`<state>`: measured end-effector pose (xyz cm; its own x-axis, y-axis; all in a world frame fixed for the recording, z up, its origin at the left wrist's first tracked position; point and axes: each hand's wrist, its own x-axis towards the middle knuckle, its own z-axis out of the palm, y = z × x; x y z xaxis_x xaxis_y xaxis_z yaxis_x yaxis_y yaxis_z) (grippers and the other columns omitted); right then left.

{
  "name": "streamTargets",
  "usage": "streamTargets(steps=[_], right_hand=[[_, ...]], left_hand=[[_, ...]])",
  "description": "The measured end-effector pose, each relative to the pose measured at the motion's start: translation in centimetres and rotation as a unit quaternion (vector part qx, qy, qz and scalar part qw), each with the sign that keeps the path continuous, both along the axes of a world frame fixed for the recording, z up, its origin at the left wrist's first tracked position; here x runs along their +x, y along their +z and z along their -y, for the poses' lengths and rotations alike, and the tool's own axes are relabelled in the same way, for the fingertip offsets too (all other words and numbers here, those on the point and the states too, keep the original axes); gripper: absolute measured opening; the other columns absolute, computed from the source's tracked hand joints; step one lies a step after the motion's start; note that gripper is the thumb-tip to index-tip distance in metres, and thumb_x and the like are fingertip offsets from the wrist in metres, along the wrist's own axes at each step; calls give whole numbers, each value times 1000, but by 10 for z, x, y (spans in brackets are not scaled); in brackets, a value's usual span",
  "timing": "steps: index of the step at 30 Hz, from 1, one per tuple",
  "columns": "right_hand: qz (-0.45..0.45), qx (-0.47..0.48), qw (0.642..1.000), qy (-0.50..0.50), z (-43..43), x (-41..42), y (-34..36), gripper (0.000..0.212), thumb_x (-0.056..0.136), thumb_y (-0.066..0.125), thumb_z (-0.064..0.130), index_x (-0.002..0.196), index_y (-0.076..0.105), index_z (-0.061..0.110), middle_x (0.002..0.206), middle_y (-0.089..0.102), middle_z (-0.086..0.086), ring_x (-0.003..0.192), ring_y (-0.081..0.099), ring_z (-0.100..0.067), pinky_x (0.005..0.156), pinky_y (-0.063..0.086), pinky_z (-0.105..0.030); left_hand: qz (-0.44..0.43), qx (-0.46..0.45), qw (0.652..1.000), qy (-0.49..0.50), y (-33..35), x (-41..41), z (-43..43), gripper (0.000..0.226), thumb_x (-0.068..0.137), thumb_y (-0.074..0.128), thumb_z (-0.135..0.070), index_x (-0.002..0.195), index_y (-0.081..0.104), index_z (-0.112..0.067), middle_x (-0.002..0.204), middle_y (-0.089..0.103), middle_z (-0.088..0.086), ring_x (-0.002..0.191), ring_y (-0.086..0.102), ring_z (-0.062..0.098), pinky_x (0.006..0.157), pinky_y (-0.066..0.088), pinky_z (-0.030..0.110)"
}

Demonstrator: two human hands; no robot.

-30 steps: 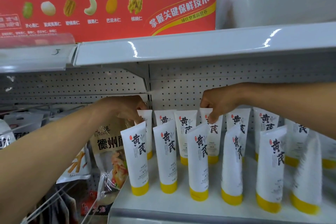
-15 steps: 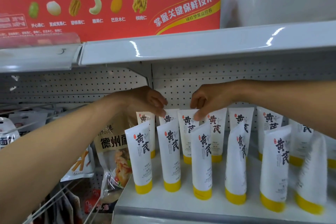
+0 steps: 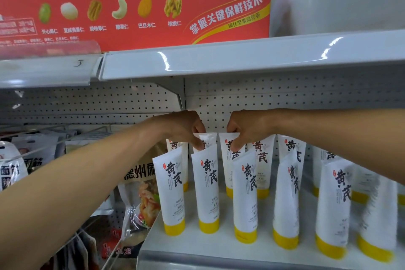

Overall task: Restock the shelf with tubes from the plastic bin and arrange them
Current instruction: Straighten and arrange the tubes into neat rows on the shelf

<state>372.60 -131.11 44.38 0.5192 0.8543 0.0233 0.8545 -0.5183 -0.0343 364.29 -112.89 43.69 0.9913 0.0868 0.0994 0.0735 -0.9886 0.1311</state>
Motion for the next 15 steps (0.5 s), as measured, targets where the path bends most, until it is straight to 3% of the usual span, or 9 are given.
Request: streamTargets(steps=[5,10,15], right_hand=[[-20,-15,1000,-6,3,0,4,33,86,68,35,110,67,12,103,70,1,86,64,-12,80,54,-28],[-30,56,998,-8,36,6,27,35,89,65,37,117,65,17,107,63,12,103,59,-8,100,46,-31],[-28,13,998,-59,80,19,40,45,80,73,45,119,63,23,106,61,18,103,58,-3,101,44,-28]], left_hand=[[-12,19,1000,-2,1,2,1,30,81,75,-36,110,70,-27,115,68,-10,103,62,8,98,50,32],[6,-23,999,-32,11,3,11,33,80,72,-47,110,67,-33,103,70,-17,95,63,0,99,47,29],[22,-30,997,-69,29,11,44,42,81,70,-49,119,65,-31,112,69,-15,105,62,3,101,42,25]])
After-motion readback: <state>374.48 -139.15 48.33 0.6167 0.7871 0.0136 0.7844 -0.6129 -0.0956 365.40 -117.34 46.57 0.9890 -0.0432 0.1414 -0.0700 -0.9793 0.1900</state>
